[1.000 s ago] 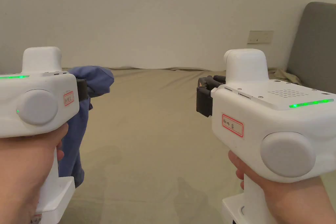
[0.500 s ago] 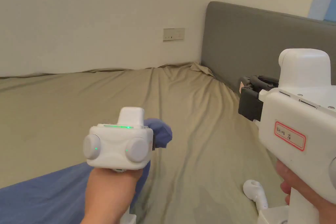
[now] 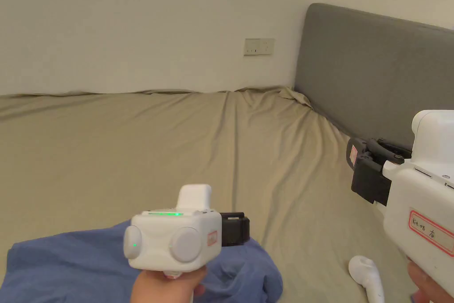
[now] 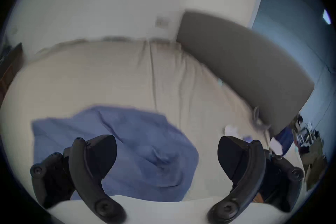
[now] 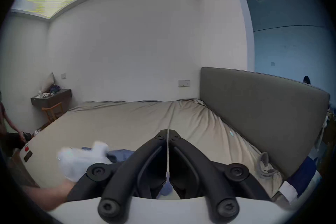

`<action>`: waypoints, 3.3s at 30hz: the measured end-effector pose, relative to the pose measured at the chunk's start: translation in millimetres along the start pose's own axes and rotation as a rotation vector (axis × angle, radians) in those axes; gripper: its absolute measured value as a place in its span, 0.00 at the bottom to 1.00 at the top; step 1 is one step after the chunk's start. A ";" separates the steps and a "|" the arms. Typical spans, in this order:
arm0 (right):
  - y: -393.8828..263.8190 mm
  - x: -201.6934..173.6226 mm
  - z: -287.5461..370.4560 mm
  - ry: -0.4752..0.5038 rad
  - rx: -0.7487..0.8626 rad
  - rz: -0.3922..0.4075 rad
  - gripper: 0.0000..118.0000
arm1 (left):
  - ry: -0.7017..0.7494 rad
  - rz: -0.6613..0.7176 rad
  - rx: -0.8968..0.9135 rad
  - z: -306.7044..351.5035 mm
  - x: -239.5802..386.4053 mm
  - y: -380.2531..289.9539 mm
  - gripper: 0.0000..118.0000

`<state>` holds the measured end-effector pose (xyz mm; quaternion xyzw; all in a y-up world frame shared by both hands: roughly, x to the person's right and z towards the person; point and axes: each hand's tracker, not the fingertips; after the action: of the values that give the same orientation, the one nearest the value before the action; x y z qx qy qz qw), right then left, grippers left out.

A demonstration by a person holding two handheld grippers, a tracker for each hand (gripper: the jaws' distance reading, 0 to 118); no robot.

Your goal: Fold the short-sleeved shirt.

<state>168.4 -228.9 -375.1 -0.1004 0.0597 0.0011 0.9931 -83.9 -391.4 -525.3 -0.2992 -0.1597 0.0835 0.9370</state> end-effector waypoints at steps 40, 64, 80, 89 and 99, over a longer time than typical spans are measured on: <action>-218.4 10.5 -240.6 0.023 -0.651 -0.061 0.03 | 0.508 0.081 -0.143 -10.5 -274.6 -26.7 0.06; -90.0 -19.6 -177.2 0.273 -0.320 -0.075 0.15 | 0.439 0.391 0.381 206.6 -283.5 28.7 0.06; 205.1 -88.2 -296.8 -0.148 -0.259 0.164 0.15 | 0.631 0.147 0.642 272.4 -283.8 287.9 0.06; 270.6 -104.8 -330.8 -0.180 -0.294 0.082 0.15 | 0.809 -0.016 0.539 236.6 -279.1 344.3 0.06; 129.5 -97.5 -381.3 -0.027 -0.364 0.075 0.15 | 0.701 0.179 0.281 146.0 -342.4 253.0 0.06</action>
<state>24.5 -177.2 -760.2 -0.2764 0.0490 0.0505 0.9585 -470.5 -195.6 -646.8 -0.1909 0.2101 0.0787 0.9556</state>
